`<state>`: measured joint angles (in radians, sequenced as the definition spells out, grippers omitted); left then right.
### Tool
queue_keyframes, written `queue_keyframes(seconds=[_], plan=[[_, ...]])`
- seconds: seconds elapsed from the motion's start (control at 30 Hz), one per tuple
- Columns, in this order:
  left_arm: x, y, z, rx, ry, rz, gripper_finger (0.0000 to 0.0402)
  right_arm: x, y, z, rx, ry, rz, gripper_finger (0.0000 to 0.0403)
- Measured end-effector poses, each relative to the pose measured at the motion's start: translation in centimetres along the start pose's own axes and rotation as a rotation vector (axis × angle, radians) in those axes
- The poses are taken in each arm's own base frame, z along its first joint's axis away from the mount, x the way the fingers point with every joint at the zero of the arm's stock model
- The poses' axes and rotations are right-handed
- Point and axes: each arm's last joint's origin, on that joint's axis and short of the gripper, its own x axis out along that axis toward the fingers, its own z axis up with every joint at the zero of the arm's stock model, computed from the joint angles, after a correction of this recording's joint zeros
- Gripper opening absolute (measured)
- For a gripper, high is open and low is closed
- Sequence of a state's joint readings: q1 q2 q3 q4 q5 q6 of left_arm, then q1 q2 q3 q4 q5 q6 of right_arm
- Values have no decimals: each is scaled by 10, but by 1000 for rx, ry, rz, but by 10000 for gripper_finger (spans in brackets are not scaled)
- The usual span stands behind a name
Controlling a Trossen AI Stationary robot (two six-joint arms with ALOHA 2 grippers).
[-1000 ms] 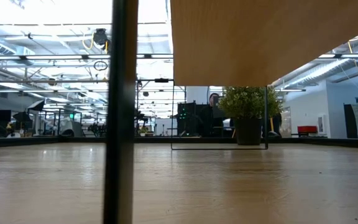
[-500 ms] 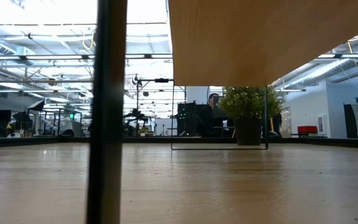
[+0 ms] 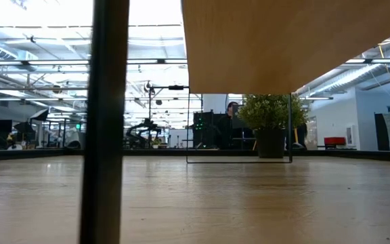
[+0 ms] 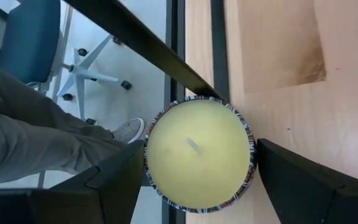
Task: Pick & Place candle stick holders
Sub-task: Put the red patterned scented candle on the shelf
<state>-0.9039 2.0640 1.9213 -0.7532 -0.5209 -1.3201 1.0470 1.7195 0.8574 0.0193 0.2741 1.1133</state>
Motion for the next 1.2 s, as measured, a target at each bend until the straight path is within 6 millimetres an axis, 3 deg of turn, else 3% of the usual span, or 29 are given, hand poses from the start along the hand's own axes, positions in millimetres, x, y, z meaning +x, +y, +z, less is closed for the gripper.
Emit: queue_keyframes(seconds=[0.37,0.63,0.9,1.2], plan=[[0,0,0,-1,0,-1,122,-20,-13,2,4,21,-139,276],[0,0,0,-12,-3,-1,122,-42,-16,6,1,32,-169,234],[0,0,0,-13,-4,-1,122,-49,-11,12,14,-14,-123,198],[-1,-1,-1,-14,-3,-3,122,-52,8,12,37,-3,72,179]])
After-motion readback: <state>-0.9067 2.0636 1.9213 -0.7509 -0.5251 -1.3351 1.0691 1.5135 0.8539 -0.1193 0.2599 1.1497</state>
